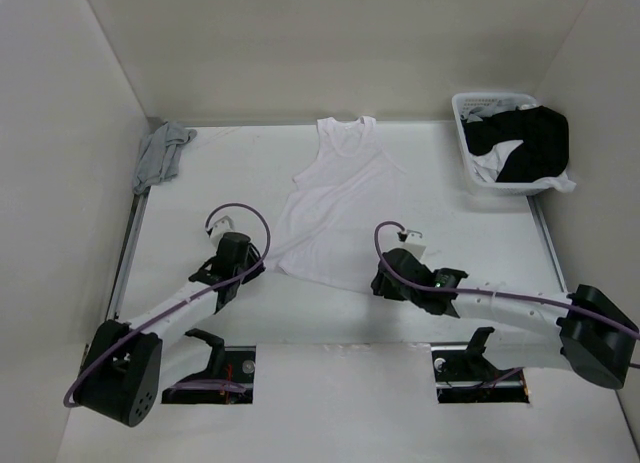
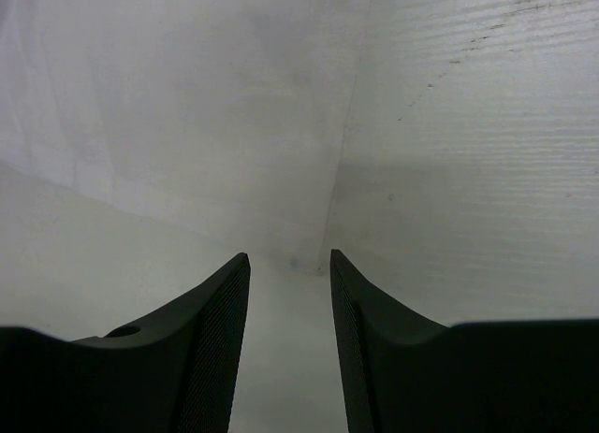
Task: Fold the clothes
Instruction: Flatten the tank top out
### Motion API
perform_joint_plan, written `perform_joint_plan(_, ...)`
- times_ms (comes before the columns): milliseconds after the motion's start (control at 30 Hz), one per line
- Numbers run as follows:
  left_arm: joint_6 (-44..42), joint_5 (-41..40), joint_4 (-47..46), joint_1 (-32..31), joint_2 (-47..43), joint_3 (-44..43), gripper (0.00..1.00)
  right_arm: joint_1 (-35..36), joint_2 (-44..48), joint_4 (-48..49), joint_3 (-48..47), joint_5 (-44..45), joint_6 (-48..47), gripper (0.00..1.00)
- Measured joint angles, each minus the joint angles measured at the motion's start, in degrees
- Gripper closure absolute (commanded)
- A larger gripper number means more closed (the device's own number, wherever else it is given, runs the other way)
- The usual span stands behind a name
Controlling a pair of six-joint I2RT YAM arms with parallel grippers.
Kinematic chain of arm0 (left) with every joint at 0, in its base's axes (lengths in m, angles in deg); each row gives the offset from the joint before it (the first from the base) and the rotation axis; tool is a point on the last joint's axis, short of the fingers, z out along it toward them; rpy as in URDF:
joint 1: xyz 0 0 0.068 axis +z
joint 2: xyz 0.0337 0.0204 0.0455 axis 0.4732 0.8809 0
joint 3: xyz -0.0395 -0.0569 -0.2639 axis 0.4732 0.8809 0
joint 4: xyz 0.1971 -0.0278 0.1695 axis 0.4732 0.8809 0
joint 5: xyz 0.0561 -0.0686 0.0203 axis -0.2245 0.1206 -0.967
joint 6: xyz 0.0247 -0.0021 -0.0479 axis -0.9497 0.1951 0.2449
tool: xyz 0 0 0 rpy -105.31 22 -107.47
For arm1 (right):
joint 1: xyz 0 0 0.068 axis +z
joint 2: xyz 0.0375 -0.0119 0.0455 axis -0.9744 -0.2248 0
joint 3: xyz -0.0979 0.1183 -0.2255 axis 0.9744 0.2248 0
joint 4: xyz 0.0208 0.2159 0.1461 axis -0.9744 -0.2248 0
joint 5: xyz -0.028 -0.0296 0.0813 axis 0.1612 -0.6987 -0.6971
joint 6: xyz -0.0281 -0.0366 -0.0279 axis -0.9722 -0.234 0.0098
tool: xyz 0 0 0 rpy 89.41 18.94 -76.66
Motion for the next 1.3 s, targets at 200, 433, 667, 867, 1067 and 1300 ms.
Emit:
perform_joint_plan(200,0.20,0.20,-2.64,-0.02,2.58,-0.37,0.90,0.00,-1.38,0.55,0.68,-0.09,0.85,0.52)
perform_joint_plan(433,0.15,0.37,0.68,0.28,-1.46,-0.35,0.96,0.00,-3.67,0.50,0.68,-0.48,1.75,0.54)
perform_joint_plan(667,0.13,0.48,2.58,0.37,-5.92,-0.35,0.98,-0.15,-5.66,1.57,0.22,-1.16,2.40,0.61)
perform_joint_plan(867,0.13,0.63,4.48,0.37,-8.72,-0.35,0.98,-0.48,-6.84,3.32,0.15,-1.92,2.86,0.76)
perform_joint_plan(1067,0.15,1.05,5.49,0.31,-10.03,-0.35,1.00,-0.52,-6.69,2.97,0.44,-2.27,3.54,0.94)
perform_joint_plan(1300,0.13,0.81,13.77,-1.14,-20.81,-7.96,1.00,4.17,10.05,-5.77,-2.05,4.59,2.69,0.96)
